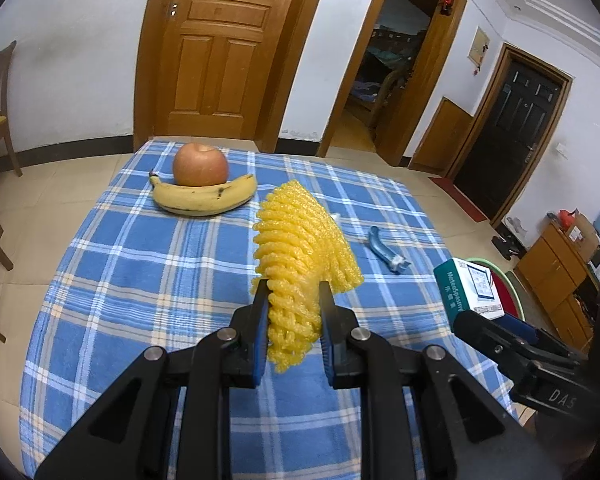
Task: Collect trash
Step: 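Grasp the white-and-blue medicine box with the right tool while the left tool holds the foam net, then carry the foam net and medicine box over the red bucket and open both tools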
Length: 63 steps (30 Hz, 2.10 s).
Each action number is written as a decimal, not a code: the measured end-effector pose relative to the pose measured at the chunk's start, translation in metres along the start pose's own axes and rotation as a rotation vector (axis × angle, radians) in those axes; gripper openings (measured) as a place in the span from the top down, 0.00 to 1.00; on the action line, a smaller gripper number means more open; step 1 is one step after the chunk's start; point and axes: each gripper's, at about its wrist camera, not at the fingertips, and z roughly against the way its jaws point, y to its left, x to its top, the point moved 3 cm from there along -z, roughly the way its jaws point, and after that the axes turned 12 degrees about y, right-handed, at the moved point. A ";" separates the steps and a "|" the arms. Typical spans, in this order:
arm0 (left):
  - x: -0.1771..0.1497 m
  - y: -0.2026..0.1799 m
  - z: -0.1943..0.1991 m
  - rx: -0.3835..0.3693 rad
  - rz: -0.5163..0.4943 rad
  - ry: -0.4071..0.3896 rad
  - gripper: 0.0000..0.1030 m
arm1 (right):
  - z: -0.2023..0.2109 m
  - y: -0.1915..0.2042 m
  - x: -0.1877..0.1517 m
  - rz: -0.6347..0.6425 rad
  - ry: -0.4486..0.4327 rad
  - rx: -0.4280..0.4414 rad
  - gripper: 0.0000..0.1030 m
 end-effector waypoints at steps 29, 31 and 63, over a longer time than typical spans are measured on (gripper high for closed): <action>-0.001 -0.114 -0.027 -0.072 -0.196 0.054 0.80 | 0.062 -0.123 -0.013 -0.140 -0.103 -0.115 0.11; -0.001 -0.125 -0.031 -0.077 -0.215 0.061 0.80 | 0.063 -0.134 -0.014 -0.159 -0.105 -0.124 0.11; -0.009 -0.254 -0.115 -0.132 -0.429 0.199 0.80 | 0.032 -0.273 -0.038 -0.442 -0.036 -0.147 0.08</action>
